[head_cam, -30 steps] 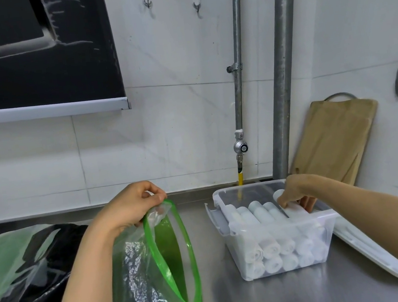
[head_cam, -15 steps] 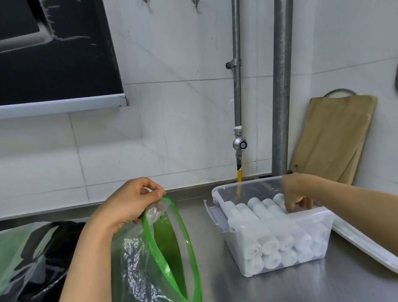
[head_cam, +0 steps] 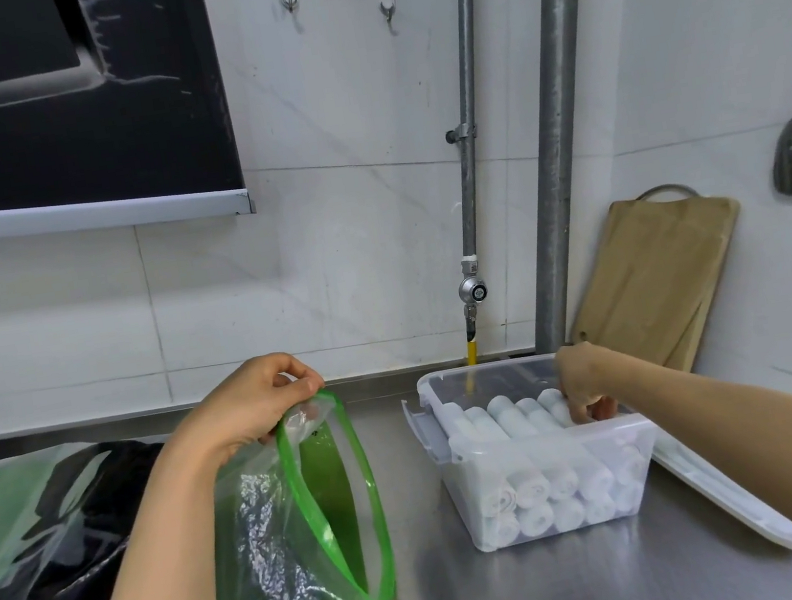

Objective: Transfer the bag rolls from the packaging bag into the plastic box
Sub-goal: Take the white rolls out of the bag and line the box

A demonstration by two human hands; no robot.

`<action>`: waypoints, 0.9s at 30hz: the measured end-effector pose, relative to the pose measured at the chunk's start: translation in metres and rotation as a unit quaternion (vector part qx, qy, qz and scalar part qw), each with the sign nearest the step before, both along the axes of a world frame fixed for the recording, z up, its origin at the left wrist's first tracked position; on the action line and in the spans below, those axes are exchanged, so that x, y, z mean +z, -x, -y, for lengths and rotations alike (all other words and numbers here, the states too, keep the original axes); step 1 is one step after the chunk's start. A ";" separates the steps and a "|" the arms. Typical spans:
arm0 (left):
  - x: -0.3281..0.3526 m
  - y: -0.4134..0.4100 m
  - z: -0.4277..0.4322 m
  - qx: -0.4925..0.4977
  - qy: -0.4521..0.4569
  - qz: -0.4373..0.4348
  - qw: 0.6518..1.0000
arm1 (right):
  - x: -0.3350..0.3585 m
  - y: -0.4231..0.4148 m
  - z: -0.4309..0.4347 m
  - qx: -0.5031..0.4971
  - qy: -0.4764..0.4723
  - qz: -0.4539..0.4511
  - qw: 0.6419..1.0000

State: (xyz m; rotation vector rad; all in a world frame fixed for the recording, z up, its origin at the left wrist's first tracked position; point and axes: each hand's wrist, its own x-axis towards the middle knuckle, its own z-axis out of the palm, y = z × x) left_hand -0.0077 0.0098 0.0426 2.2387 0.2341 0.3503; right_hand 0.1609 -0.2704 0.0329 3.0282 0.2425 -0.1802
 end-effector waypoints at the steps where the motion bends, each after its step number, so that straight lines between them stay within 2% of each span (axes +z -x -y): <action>1: 0.000 0.000 0.000 0.000 0.001 0.002 1.000 | 0.000 0.000 0.000 -0.003 -0.005 -0.005 1.000; 14: 0.004 0.006 -0.004 -0.005 0.013 0.017 1.000 | 0.029 0.007 -0.024 -0.008 -0.121 0.006 0.993; 27: 0.007 0.013 -0.012 -0.008 0.049 0.047 0.998 | 0.048 0.043 -0.087 0.092 -0.247 -0.024 0.964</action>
